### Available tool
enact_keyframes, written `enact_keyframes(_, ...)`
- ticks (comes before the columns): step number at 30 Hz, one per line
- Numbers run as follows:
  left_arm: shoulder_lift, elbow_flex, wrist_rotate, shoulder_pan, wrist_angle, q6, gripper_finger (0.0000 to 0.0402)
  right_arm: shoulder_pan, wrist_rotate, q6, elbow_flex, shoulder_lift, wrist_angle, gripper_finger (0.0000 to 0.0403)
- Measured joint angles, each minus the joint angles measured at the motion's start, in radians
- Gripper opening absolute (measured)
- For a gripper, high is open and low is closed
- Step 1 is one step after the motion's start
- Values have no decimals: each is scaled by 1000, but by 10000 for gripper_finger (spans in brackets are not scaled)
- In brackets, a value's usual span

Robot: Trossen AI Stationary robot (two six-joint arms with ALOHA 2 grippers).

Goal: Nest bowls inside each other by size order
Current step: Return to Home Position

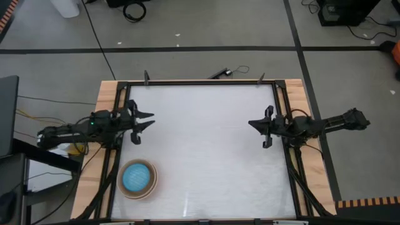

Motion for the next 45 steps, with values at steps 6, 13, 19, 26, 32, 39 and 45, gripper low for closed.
enact_keyframes(6, -175, 0, 0, 0, -147, -8, 122, 2, 28, -49, 0, -95, -41, 9)
enact_keyframes(13, -204, -7, -2, 0, -193, 0, 115, 1, 88, -27, 0, -218, -180, 9)
enact_keyframes(19, -208, -107, -3, 0, -63, -5, 115, 1, 40, 11, -47, -266, -160, 9)
enact_keyframes(26, -208, -150, -19, 0, 7, -73, 115, 0, 9, 70, -99, -267, -128, 9)
enact_keyframes(32, -208, -150, -40, 0, 6, -84, 115, -4, -49, 110, -107, -254, -70, 9)
enact_keyframes(39, -207, -150, -31, -25, 12, -120, 111, -4, -91, 71, -107, -237, -21, 9)
enact_keyframes(45, -209, -150, -73, -103, 32, -84, 59, -4, -71, 43, -107, -247, -32, 9)
